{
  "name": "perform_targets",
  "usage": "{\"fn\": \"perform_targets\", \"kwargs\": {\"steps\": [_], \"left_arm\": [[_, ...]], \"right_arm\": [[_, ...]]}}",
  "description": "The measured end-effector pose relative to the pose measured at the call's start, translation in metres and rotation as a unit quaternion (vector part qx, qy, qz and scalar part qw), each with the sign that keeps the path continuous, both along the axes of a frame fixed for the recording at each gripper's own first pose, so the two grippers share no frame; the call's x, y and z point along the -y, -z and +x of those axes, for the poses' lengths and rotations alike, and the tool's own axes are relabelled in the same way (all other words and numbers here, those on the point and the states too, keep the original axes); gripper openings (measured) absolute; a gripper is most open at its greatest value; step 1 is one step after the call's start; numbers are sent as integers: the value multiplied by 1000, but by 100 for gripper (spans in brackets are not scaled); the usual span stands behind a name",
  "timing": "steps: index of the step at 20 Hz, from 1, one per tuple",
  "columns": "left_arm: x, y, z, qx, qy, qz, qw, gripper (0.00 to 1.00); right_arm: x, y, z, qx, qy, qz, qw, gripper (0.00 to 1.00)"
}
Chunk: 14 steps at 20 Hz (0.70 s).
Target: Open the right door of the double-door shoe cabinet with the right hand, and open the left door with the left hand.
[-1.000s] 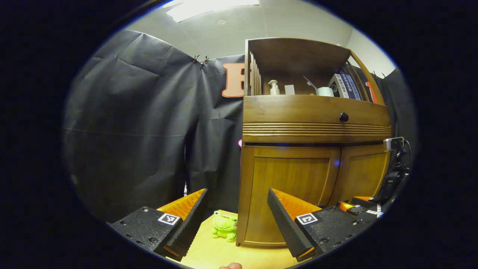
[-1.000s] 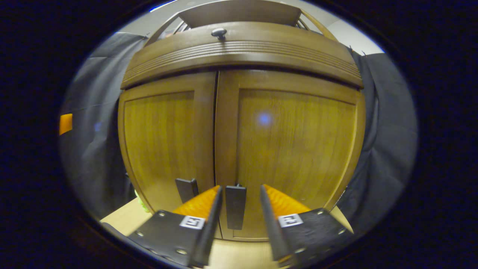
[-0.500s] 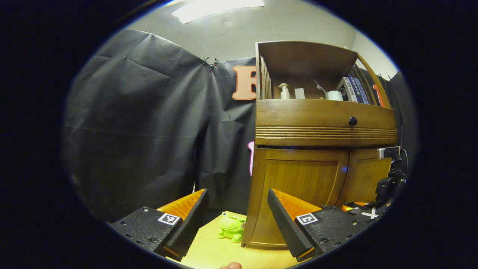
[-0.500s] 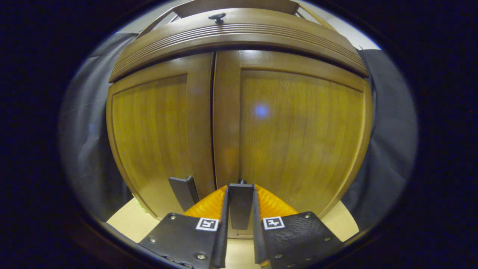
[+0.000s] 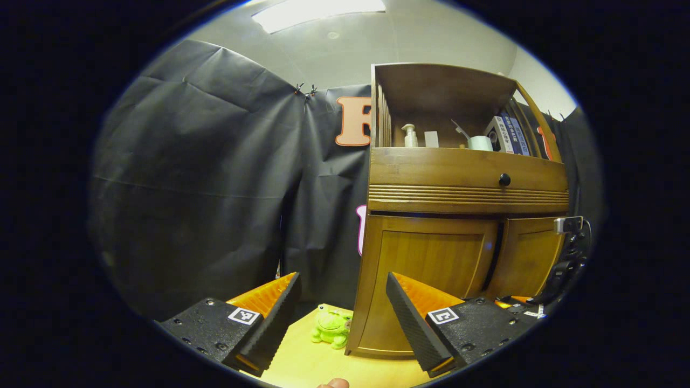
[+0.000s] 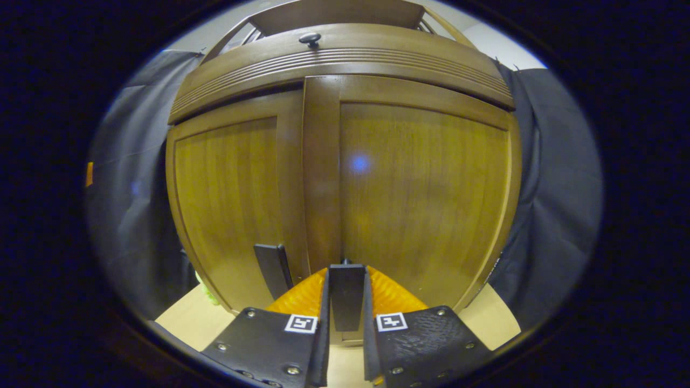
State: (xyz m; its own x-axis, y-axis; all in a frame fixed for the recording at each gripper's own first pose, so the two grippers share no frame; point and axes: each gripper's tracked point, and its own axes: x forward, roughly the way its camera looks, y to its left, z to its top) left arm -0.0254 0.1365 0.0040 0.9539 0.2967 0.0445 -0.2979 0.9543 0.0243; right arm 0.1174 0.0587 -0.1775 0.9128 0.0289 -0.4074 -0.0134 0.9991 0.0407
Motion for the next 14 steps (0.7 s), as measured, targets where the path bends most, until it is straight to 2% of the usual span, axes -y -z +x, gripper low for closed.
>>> {"fn": "perform_targets", "kwargs": {"steps": [12,13,14], "left_arm": [[29,2,-9,-5,46,-4,999,99],[33,3,-10,-6,51,-4,999,95],[36,3,-10,-6,56,-3,998,95]], "right_arm": [[3,-3,-3,3,6,4,1000,25],[2,-4,-3,3,8,3,1000,25],[3,-5,-3,3,9,2,1000,25]]}}
